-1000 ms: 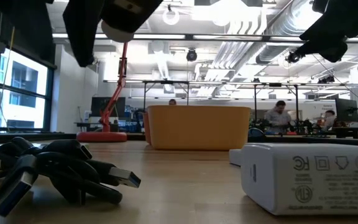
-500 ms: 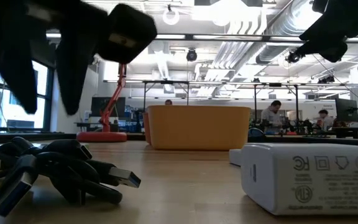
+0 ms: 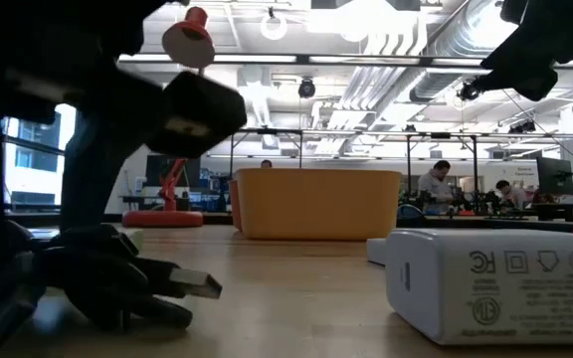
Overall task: Pick and place items into bin
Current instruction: Put the black charger cable into the orange bin
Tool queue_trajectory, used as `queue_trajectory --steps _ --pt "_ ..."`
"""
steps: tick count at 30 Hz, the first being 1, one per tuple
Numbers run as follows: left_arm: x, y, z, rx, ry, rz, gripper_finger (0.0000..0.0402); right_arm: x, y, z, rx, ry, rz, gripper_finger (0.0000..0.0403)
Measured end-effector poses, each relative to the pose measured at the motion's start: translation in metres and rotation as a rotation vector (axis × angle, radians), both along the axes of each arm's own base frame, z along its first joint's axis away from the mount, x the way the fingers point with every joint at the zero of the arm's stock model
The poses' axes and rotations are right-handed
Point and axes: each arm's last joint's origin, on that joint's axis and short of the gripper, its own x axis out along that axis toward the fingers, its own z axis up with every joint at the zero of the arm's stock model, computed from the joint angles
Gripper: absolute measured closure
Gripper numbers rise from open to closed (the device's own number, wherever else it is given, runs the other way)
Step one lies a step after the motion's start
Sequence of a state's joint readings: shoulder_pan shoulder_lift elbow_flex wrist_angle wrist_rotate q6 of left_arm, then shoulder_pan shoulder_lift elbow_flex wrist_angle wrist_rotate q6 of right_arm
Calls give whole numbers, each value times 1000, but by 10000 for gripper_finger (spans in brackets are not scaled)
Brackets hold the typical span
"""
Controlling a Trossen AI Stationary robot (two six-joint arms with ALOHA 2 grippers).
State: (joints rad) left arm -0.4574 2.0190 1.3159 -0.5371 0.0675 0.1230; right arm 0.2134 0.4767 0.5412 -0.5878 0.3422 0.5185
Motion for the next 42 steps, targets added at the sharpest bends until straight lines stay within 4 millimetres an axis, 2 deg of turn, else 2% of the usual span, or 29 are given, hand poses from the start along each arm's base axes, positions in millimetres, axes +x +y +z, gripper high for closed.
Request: queue_trajectory --steps 7,14,23,28,34,42 --pt "-1 1 -2 0 22 44 316 0 0 0 -10 0 -12 220" --pt "3 9 -2 -42 50 201 320 0 -1 -1 -15 7 -18 220" --pt "17 23 7 -61 22 262 391 0 -1 -1 -15 7 -18 220" --pt "29 34 17 -80 -10 294 375 0 -1 -1 -15 7 -18 220" --pt "55 54 48 -95 -128 310 394 0 -1 -1 -15 6 -18 220" --pt "86 100 110 -1 -301 367 395 0 -1 -1 -9 5 -21 220"
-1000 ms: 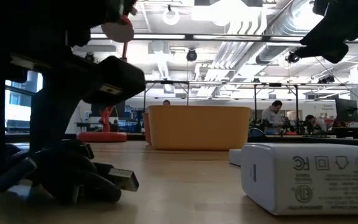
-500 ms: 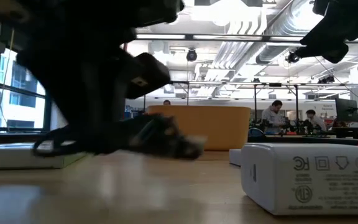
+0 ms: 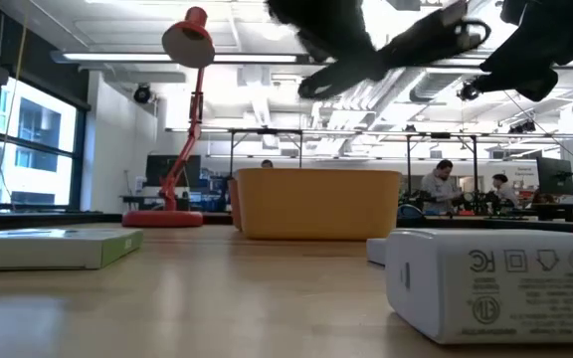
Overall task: Pick and place items into bin
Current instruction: Put the black charger cable into the orange bin
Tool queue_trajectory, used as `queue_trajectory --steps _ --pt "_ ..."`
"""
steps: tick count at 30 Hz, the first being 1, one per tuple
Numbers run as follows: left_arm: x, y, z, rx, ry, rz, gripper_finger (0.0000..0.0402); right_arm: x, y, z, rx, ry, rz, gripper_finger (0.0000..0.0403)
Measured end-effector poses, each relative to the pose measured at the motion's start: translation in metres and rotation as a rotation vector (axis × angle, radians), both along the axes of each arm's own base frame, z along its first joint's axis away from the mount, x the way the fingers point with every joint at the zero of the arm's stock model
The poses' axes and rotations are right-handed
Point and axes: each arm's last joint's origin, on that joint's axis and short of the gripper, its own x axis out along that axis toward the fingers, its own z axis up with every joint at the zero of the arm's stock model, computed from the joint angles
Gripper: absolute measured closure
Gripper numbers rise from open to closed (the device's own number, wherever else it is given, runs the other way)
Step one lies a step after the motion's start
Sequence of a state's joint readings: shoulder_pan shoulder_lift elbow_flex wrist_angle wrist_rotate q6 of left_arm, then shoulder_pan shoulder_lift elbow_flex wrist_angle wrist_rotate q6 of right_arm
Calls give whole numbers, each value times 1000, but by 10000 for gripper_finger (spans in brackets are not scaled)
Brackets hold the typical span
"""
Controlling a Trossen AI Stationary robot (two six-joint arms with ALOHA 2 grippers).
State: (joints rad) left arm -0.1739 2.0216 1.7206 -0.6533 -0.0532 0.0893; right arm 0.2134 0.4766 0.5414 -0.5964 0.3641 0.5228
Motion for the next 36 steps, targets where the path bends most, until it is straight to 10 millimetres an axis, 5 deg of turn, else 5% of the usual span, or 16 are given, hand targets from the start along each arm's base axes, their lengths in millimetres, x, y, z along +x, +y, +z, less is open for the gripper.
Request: queue_trajectory --steps 7,19,28,36 --pt "0 68 42 146 42 236 394 0 0 0 16 -3 -9 220" --pt "-21 202 52 123 49 588 396 0 0 0 34 -7 -27 220" --pt "-44 261 52 73 39 795 393 0 0 0 49 -9 -36 220" --pt "-59 289 52 -12 3 1003 388 0 -1 0 37 -9 -44 220"
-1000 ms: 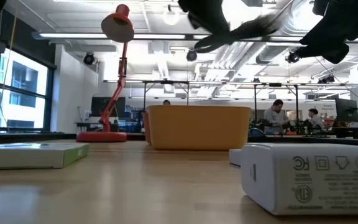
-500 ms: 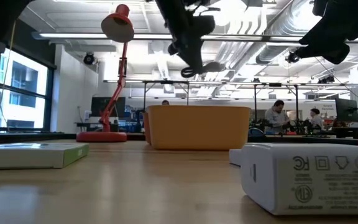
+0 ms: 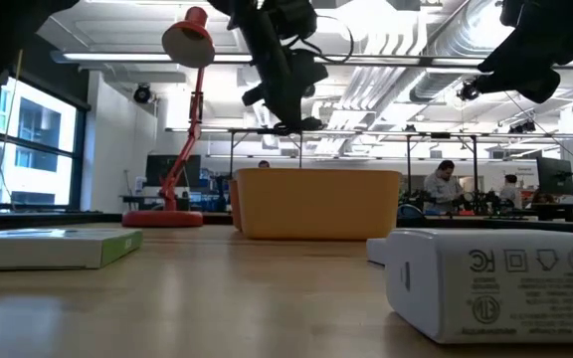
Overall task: Pick and place items into bin
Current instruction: Put the black charger cable into the orange bin
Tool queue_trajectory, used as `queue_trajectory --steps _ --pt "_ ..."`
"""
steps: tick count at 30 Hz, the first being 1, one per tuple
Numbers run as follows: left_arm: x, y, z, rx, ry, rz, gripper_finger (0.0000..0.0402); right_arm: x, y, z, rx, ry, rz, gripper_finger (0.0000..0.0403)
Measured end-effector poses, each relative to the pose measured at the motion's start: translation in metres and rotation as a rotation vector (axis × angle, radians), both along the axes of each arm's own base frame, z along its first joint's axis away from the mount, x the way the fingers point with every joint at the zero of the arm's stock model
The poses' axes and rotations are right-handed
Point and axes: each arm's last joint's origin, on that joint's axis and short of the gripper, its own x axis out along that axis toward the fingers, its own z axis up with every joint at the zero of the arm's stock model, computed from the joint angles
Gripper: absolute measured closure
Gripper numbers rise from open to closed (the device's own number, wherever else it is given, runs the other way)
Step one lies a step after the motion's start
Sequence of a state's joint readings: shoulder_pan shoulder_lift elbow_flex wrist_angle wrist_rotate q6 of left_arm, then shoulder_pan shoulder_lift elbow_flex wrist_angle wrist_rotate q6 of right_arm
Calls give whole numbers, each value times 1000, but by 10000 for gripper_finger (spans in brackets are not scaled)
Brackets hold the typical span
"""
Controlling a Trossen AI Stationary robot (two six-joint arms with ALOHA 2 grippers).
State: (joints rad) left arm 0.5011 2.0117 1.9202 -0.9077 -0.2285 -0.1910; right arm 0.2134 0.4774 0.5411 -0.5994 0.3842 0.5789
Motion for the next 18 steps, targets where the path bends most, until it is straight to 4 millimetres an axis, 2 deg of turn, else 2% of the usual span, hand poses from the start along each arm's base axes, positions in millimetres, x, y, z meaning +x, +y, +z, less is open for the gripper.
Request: queue_trajectory --steps 4,11,18 --pt "0 3 -4 -18 -10 46 387 0 -1 0 -17 4 -22 220" --pt "5 4 -33 -92 86 97 387 -1 -1 -1 -18 6 -24 220" --pt "4 5 -45 -107 159 115 387 -1 -1 -1 -3 6 -23 220"
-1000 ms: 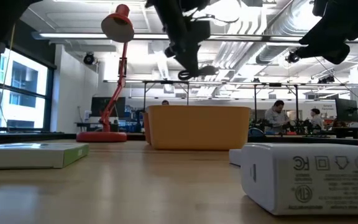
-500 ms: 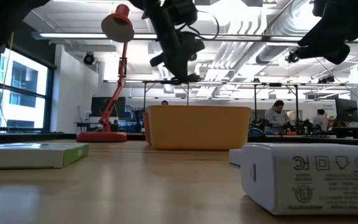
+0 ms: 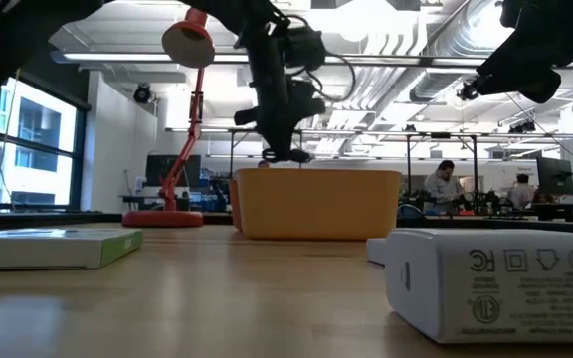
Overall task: Pick and place items into bin
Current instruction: Put the black charger cable into the orange bin
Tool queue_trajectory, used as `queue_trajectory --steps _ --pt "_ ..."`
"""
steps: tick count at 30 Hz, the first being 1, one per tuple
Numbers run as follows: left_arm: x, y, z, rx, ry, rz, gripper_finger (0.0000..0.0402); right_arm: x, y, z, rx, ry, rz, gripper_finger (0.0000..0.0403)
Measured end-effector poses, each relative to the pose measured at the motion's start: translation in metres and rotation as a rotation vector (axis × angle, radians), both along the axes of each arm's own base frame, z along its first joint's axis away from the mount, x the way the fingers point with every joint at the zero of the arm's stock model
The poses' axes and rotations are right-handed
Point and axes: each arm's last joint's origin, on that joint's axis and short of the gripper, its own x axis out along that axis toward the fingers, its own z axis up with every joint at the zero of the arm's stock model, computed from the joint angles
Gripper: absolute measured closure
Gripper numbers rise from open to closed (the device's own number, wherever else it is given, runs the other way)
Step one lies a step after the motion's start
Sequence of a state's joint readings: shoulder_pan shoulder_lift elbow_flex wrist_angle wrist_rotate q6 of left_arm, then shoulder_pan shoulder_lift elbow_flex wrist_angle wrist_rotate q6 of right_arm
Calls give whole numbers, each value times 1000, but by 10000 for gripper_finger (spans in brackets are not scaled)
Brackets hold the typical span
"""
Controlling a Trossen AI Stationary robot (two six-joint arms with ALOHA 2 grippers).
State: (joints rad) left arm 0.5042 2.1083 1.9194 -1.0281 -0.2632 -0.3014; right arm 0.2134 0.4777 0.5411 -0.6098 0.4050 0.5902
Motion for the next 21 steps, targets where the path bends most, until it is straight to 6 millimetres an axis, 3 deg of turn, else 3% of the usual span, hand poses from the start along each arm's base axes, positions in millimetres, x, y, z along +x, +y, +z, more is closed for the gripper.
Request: queue_trajectory --steps 15,21 --pt "-6 6 -4 53 107 -24 386 0 0 0 -8 2 -6 220" --pt "-7 5 -5 52 125 -25 347 0 0 0 -11 3 -6 220"
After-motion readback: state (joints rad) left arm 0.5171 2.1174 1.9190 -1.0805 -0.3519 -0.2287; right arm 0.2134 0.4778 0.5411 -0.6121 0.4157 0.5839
